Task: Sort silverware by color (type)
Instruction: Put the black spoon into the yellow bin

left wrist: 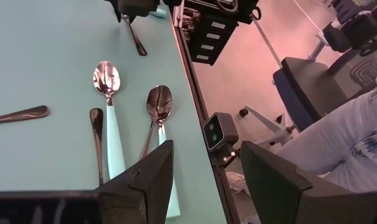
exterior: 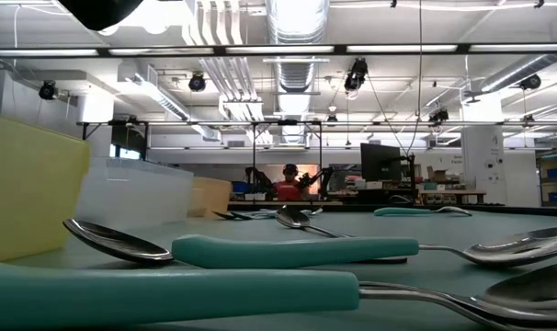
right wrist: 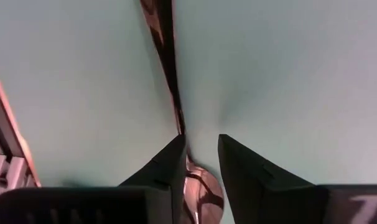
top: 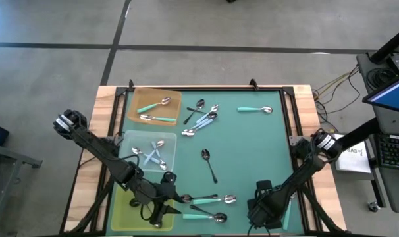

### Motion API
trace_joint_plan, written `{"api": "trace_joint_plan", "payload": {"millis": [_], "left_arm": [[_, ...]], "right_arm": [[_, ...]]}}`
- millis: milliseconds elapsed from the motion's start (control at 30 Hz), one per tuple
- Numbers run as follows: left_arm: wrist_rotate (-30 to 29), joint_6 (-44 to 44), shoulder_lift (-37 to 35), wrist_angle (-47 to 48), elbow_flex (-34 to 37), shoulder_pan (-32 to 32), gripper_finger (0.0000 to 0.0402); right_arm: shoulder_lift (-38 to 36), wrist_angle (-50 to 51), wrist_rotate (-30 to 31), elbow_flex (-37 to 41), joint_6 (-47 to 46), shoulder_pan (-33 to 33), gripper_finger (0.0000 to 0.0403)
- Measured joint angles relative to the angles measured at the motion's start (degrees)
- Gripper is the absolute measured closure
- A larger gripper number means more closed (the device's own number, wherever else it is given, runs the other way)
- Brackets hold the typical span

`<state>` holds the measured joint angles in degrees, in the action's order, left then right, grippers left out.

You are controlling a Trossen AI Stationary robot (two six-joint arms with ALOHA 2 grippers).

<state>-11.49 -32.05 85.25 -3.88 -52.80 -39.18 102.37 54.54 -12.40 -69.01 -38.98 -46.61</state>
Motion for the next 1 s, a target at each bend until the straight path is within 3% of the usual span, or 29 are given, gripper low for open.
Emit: {"api": "trace_joint_plan", "payload": {"millis": [1000], "left_arm": [[-1.66,0.48,0.00,0.48,-0.01,0.91,0.0233]], "right_arm": [[0.04,-5.84,1.96,-0.06,-4.00,-3.74,0.0321]]}}
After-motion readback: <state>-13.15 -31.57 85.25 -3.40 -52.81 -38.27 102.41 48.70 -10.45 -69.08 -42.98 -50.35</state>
